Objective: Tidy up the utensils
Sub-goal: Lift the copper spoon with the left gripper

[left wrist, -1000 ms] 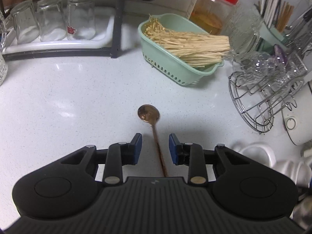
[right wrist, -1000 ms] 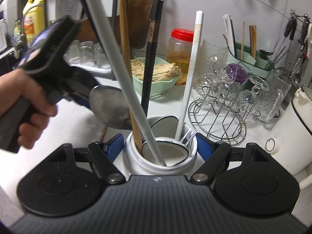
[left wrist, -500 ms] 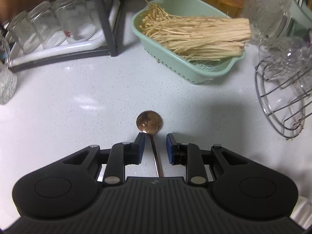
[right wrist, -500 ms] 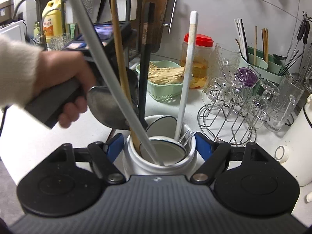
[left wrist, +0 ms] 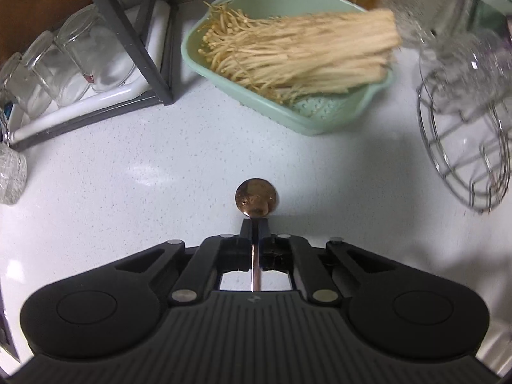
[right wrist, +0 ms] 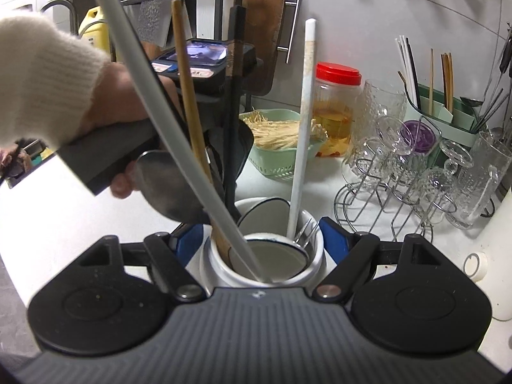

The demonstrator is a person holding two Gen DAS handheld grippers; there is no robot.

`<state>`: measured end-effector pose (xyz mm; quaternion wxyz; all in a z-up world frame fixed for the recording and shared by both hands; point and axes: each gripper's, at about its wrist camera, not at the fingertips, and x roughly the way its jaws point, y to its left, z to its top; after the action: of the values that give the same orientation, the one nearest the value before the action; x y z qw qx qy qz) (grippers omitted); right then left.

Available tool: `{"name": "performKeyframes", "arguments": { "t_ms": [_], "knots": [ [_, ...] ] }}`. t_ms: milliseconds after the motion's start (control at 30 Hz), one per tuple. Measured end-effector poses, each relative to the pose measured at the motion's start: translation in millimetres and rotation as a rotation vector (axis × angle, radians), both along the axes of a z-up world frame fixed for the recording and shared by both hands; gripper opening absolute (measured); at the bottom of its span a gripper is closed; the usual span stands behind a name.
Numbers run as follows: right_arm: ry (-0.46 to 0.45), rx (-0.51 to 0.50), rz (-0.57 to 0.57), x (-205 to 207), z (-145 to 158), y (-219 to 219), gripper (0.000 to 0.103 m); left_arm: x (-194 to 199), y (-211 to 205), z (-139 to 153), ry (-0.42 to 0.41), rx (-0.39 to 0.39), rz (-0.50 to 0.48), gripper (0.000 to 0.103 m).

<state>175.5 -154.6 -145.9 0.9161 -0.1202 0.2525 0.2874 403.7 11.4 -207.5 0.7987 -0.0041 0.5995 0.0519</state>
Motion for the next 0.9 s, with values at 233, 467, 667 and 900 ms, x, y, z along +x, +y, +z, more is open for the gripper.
{"name": "performKeyframes", "arguments": {
  "t_ms": [233,467,667,900],
  "knots": [
    [-0.041,0.02,-0.052,1.1,-5.9,7.0,0.079,-38.7,19.9,7.1,-0.043,-0.043,-0.064,0.003],
    [-0.028,0.004,-0.143,2.1,-4.8,17.1,0.078,-81.5,51.3,26.5,-0.129,-0.139,-0.069,0.003],
    [-0.025,-0.01,-0.168,-0.1,-4.2,23.6,0.078,-122.4,71.5,54.5,-0.249,-0.201,-0.075,0.003],
    [-0.024,-0.015,-0.161,-3.0,-4.2,37.8,0.078,-154.4,95.9,91.9,-0.369,-0.303,-0.041,0.003]
  ]
}}
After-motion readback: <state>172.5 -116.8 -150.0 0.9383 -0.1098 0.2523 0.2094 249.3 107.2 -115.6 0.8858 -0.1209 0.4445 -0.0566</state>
